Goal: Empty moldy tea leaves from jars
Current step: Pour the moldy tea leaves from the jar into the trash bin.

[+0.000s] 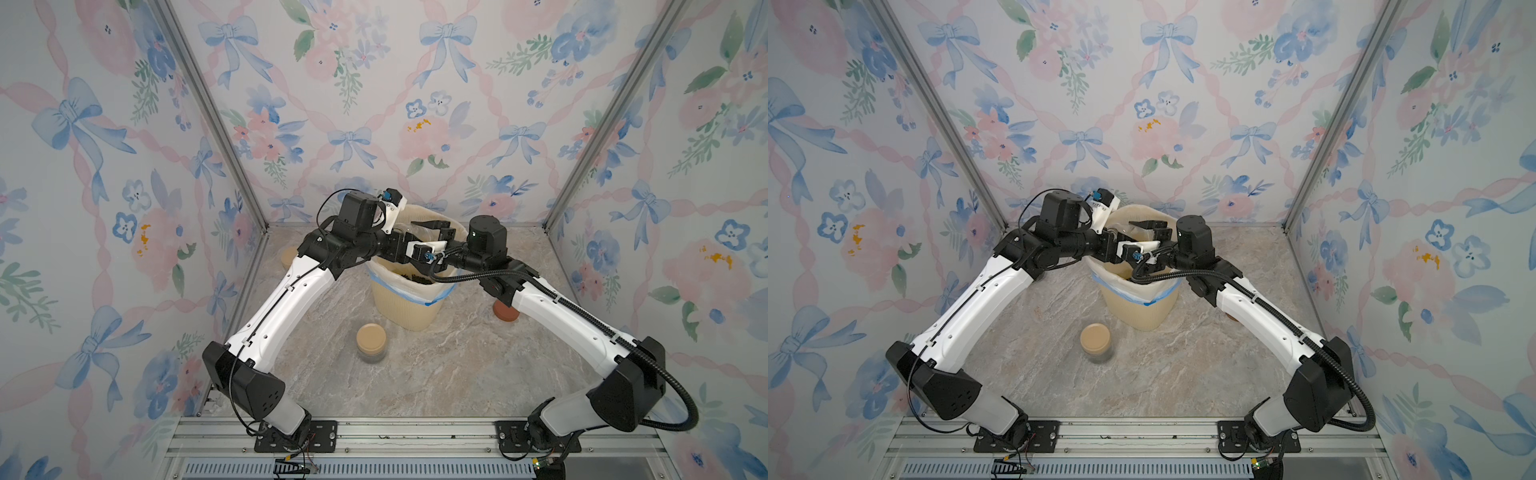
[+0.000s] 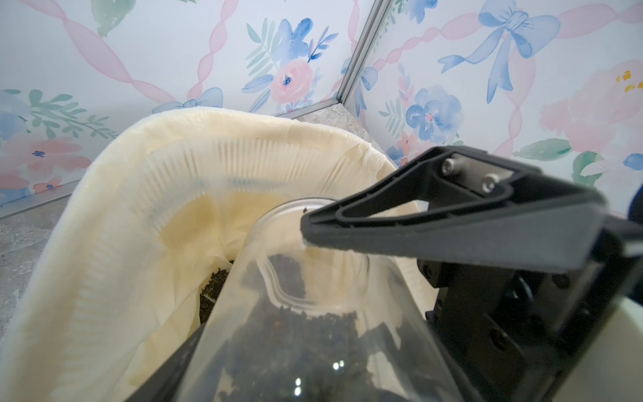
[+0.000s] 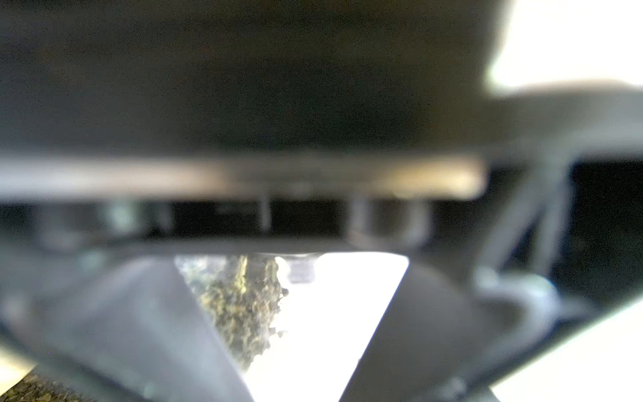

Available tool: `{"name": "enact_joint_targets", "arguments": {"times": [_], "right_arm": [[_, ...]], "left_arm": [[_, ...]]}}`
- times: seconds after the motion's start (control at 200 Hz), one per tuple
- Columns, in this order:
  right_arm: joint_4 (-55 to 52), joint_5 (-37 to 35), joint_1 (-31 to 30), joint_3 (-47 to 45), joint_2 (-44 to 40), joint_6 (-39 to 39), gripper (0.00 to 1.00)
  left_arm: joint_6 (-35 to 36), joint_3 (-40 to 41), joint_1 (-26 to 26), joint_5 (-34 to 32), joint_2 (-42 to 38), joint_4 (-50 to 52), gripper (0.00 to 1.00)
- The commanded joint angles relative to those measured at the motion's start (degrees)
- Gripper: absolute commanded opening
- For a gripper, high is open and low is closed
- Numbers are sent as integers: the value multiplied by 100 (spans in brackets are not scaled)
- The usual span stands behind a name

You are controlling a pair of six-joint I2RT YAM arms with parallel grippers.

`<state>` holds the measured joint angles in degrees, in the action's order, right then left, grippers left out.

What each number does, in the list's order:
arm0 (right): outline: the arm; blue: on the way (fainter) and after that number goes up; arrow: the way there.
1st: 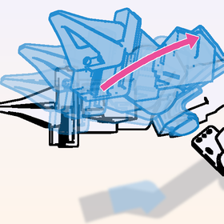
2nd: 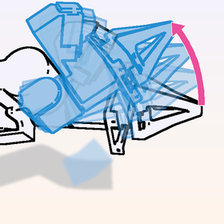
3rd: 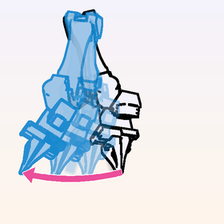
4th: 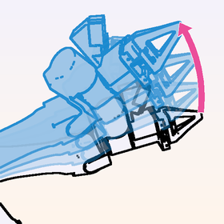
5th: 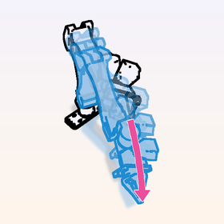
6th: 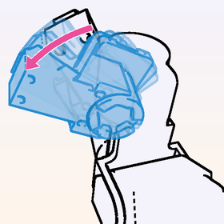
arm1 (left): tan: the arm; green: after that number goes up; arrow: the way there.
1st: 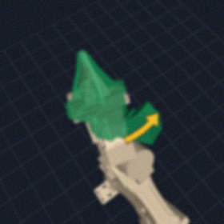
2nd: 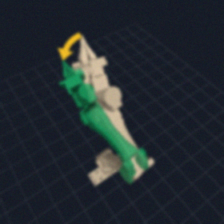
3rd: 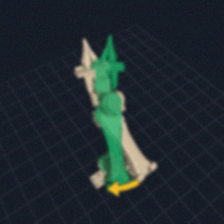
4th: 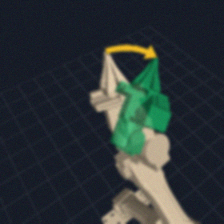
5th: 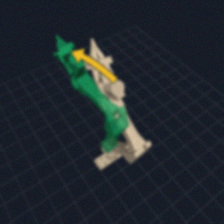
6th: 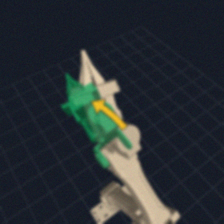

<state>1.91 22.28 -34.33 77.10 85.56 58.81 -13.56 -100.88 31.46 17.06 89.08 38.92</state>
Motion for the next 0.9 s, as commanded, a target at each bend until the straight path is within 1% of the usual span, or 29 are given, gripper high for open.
{"name": "enact_joint_targets", "arguments": {"times": [0.0,0.195,0.545,0.895], "right_arm": [[234,-57,42,-113,-115,-185,61],[254,-57,48,-158,-153,-194,61],[349,-66,99,-180,-149,-386,60],[516,38,266,-222,-153,-765,60]], "left_arm": [[-96,-37,64,483,-300,-378,83],[-59,-19,66,415,-347,-378,98],[-28,-4,44,482,-387,-381,98],[3,42,33,587,-443,-385,98]]}}
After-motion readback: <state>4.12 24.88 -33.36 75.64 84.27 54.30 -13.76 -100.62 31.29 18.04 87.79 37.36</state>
